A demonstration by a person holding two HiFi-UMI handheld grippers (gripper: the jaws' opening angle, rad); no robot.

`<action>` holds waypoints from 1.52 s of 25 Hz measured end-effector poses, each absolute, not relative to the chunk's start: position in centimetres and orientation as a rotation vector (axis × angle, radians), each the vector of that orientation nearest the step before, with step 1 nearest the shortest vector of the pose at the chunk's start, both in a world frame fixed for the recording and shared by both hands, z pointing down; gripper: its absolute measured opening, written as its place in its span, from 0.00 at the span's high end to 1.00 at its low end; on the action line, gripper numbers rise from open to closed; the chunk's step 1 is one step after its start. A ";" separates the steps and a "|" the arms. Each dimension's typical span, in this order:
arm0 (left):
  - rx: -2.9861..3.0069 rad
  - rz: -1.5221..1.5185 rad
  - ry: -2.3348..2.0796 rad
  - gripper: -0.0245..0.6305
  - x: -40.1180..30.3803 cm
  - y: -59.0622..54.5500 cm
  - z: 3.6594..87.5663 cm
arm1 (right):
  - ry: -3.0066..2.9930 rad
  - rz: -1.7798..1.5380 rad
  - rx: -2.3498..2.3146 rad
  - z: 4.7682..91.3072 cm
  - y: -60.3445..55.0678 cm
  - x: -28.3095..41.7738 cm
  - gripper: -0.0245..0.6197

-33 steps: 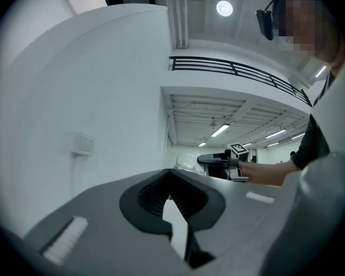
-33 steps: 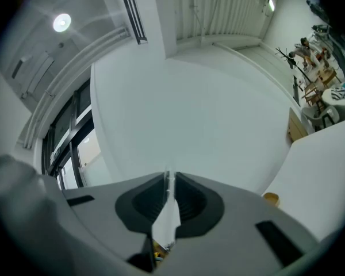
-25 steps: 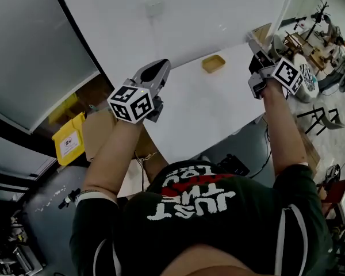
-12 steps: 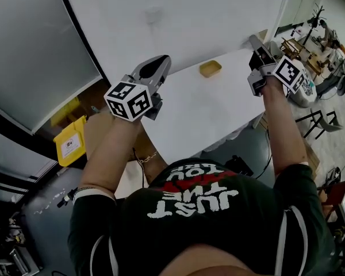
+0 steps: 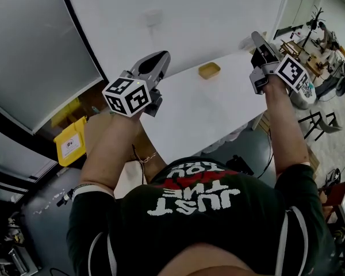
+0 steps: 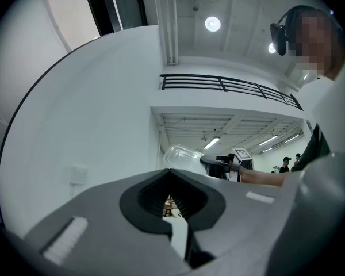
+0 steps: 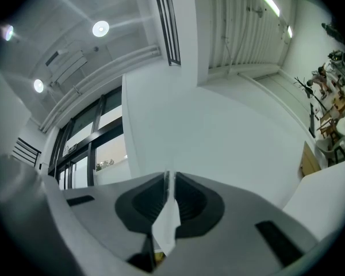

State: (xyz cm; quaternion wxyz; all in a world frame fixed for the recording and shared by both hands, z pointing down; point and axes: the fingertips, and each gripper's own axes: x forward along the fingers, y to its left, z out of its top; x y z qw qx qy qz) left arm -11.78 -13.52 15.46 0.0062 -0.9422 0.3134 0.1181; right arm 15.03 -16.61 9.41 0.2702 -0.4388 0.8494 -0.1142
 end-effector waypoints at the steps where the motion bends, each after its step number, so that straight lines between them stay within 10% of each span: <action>1: -2.949 0.372 0.981 0.97 -11.8 -13.5 15.4 | 2.289 -0.306 -1.181 9.4 -16.6 15.0 0.92; 38: -2.947 0.375 0.975 0.97 -11.7 -12.8 15.1 | 2.299 -0.303 -1.179 9.3 -16.2 14.6 0.92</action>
